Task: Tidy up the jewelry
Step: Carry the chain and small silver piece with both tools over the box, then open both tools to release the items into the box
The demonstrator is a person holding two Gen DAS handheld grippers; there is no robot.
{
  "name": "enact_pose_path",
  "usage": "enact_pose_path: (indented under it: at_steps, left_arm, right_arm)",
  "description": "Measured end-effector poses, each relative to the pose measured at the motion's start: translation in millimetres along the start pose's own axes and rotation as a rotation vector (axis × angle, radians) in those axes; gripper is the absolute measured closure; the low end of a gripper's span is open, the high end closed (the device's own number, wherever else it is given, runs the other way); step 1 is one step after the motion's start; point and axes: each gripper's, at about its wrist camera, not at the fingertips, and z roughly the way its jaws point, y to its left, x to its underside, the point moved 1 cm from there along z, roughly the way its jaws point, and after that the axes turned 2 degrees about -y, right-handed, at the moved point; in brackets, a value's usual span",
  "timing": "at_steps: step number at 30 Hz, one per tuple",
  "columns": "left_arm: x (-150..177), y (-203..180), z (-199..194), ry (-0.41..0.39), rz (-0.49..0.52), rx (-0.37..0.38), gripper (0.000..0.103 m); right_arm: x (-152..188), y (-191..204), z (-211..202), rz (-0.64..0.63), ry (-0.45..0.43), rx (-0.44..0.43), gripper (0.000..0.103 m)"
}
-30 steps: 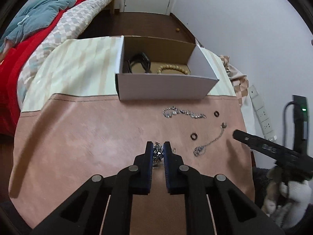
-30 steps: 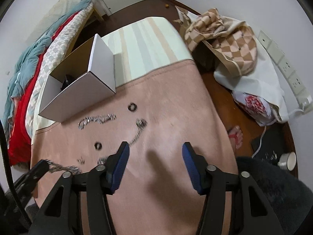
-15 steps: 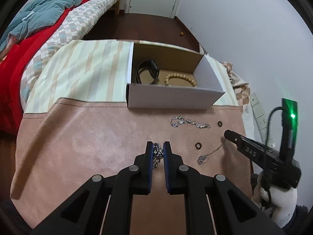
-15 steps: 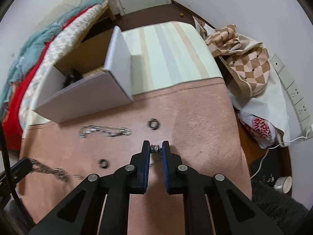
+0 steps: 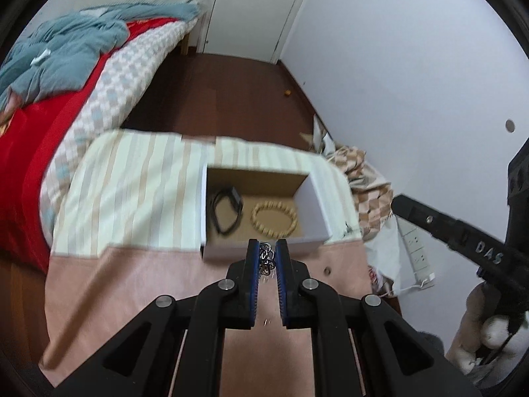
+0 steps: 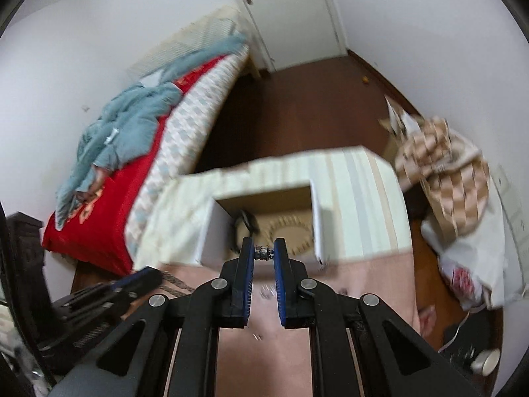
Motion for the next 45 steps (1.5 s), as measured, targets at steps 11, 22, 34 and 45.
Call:
enact_pose_path:
  at_steps: [11, 22, 34, 45]
  left_arm:
    - [-46, 9, 46, 0.046, -0.005, 0.011, 0.096]
    - [-32, 30, 131, 0.240, -0.100, 0.085, 0.096]
    - [-42, 38, 138, 0.287, -0.129, -0.033, 0.072]
    - [-40, 55, 113, 0.197, -0.062, -0.237, 0.011]
  right_arm:
    - [-54, 1, 73, -0.031, 0.113, 0.014, 0.091]
    - [-35, -27, 144, -0.035, 0.239, 0.056, 0.091]
    - [-34, -35, 176, -0.007, 0.377, 0.026, 0.089]
    - [-28, -40, 156, 0.013, 0.344, 0.067, 0.058]
